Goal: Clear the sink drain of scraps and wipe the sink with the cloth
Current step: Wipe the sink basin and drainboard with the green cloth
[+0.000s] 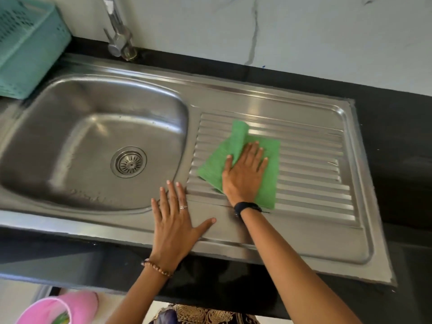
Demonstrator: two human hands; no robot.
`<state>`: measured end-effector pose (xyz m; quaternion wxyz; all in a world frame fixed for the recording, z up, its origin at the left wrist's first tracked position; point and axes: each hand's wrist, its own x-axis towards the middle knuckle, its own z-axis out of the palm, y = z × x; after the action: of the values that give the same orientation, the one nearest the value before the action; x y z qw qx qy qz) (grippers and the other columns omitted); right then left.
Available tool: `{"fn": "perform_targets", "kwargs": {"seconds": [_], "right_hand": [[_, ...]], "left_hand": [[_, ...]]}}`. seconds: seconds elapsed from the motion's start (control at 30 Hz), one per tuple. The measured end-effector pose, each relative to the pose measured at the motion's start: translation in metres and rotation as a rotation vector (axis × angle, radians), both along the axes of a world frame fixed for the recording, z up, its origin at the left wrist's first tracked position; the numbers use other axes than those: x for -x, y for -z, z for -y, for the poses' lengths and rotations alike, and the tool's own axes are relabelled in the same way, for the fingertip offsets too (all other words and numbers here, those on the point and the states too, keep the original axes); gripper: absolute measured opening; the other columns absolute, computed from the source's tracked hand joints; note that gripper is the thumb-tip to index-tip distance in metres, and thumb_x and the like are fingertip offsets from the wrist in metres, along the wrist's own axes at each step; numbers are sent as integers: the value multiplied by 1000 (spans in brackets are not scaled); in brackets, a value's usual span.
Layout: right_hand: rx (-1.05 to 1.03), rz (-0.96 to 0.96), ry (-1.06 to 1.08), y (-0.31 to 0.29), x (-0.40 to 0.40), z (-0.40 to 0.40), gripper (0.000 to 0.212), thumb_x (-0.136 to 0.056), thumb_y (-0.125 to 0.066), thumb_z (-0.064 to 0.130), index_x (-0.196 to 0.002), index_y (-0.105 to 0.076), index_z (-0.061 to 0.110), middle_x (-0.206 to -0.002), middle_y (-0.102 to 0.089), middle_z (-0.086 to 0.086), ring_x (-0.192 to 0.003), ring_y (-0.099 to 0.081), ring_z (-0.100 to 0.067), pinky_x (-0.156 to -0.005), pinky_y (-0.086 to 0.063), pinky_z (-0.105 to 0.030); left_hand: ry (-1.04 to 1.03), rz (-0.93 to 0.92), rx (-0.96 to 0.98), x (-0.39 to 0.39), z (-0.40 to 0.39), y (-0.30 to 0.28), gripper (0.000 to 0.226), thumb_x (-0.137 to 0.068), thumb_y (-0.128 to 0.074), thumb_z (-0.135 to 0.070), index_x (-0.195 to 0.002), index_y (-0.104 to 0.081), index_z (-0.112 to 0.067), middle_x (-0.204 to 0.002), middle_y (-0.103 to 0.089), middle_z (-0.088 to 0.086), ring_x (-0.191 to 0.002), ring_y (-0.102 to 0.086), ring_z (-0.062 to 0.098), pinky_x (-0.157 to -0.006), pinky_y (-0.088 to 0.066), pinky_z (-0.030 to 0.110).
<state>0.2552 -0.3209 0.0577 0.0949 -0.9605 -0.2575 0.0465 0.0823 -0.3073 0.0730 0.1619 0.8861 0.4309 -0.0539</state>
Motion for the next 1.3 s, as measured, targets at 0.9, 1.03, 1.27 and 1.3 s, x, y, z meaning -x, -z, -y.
{"fn": "perform_targets", "kwargs": {"seconds": [0.9,1.03,1.27,1.3], "right_hand": [[-14,-53,-593,-4,-31,105,57,-99,-22,36,-148,-2,16,-159,-1,-1,-146,3,-19,-118,8,-42],[-11,-34,-461,-3,-77,161,56,-99,-22,35,-148,-4,17,-159,-2,-1,-146,2,-18,-119,7,-41],[2,-16,-310,-4,-118,223,55,-99,-20,35,-148,-3,17,-159,-1,-2,-146,2,-19,-119,5,-43],[-3,-29,-290,-5,-118,228,56,-99,-20,35,-148,-2,16,-159,0,-3,-146,2,-20,-119,5,-42]], "left_hand": [[206,-9,-47,-67,118,-10,90,-81,-12,-71,-144,15,-13,-148,26,1,-136,25,16,-111,14,53],[324,20,-36,-99,154,-9,83,-86,-18,-67,-143,15,-17,-145,29,-6,-134,27,11,-112,16,51],[365,7,-65,-114,171,-7,72,-92,-17,-57,-142,17,-18,-151,23,-3,-141,16,11,-114,11,47],[368,5,-69,-112,171,-8,72,-92,-17,-57,-143,16,-18,-151,24,-2,-141,16,12,-114,9,47]]}}
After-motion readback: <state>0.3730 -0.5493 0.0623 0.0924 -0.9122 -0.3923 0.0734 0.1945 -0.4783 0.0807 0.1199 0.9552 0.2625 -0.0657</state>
